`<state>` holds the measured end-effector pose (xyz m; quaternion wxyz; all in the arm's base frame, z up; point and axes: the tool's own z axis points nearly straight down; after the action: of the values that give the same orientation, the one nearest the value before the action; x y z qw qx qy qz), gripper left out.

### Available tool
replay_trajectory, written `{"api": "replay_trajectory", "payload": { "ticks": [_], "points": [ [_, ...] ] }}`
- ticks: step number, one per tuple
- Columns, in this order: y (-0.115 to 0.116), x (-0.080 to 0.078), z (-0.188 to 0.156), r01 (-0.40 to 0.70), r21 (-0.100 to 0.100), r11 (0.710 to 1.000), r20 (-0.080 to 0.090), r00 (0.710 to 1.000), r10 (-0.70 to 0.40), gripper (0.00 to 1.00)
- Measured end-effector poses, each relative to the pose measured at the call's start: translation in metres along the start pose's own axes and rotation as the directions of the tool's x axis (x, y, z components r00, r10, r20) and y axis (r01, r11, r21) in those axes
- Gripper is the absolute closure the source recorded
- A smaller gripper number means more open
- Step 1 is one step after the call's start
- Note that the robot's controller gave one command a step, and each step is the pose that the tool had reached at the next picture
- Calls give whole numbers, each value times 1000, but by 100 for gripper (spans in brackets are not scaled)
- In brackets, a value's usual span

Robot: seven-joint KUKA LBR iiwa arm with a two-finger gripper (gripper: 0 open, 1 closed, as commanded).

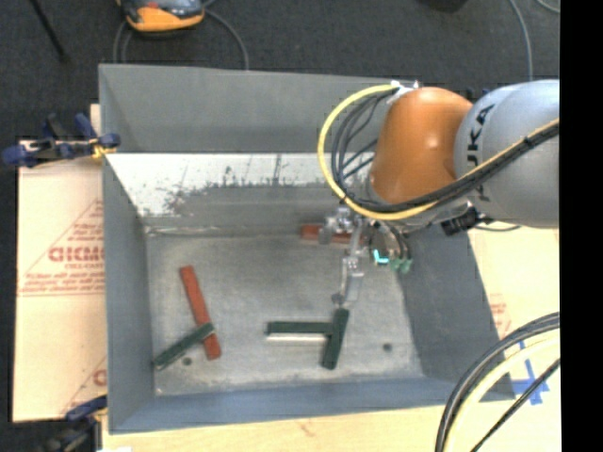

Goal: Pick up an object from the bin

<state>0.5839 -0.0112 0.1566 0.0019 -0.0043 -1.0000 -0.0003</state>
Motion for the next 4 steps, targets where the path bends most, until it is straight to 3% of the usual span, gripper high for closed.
{"api": "replay_trajectory", "payload": {
  "ticks": [1,2,3,4],
  "points": [
    [0,-2,-5,0,0,1000,8,1000,0,0],
    [-5,52,38,17,2,1000,11,1000,-17,0],
    [45,8,82,249,3,969,8,969,-249,100],
    [46,9,85,248,2,969,8,969,-248,0]
  ]
}}
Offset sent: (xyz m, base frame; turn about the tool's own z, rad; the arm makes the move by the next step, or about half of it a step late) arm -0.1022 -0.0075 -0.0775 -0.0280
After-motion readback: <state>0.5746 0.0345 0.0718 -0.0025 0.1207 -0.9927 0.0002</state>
